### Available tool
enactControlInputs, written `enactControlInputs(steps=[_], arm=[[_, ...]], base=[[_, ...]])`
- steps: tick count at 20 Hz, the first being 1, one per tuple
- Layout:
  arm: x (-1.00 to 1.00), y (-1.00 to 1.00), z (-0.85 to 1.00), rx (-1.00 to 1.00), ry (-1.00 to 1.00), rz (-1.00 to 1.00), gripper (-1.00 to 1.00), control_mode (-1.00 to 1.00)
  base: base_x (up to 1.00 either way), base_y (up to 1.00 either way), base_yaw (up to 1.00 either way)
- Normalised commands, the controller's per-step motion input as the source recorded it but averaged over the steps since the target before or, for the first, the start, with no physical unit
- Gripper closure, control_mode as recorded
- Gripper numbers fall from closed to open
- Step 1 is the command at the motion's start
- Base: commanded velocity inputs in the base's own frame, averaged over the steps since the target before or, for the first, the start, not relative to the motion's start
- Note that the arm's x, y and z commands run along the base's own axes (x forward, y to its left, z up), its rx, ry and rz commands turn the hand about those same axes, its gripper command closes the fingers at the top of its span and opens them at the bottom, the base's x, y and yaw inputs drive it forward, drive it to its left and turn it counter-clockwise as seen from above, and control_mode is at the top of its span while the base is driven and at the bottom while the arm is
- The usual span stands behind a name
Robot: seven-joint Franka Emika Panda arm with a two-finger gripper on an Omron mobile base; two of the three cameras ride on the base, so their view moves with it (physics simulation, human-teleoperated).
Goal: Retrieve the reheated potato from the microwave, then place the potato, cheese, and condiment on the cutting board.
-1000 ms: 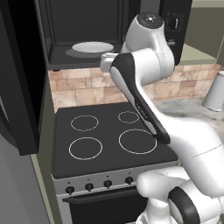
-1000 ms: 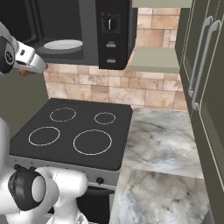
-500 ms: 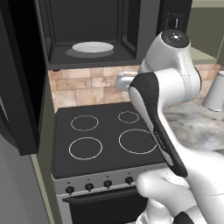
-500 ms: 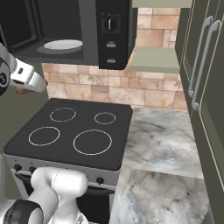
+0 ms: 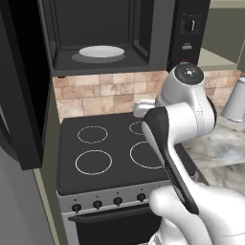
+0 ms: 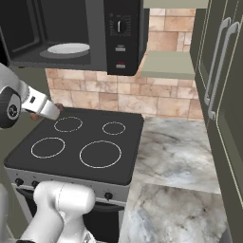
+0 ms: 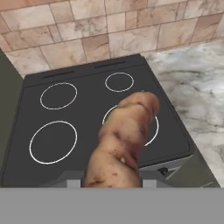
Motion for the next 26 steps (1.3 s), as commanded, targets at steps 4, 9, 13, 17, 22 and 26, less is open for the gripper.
enactControlInputs(steps=[4, 9, 13, 17, 22, 26], arm=[[0.07, -0.15, -0.44, 0.00, 0.00, -0.01, 1.00, -1.00], [0.05, -0.04, -0.39, 0.00, -0.02, 0.00, 1.00, -1.00], [0.17, -0.01, -0.33, 0.00, -0.01, 0.00, 1.00, -1.00], [0.21, 0.00, -0.29, 0.00, 0.00, 0.00, 1.00, -1.00], [0.14, 0.00, -0.15, 0.00, 0.00, 0.00, 1.00, -1.00], [0.00, 0.00, 0.00, 0.00, 0.00, 0.00, 1.00, -1.00]], base=[[0.00, 0.00, 0.00], [0.00, 0.00, 0.00], [0.00, 0.00, 0.00], [0.00, 0.00, 0.00], [0.00, 0.00, 0.00], [0.00, 0.00, 0.00]])
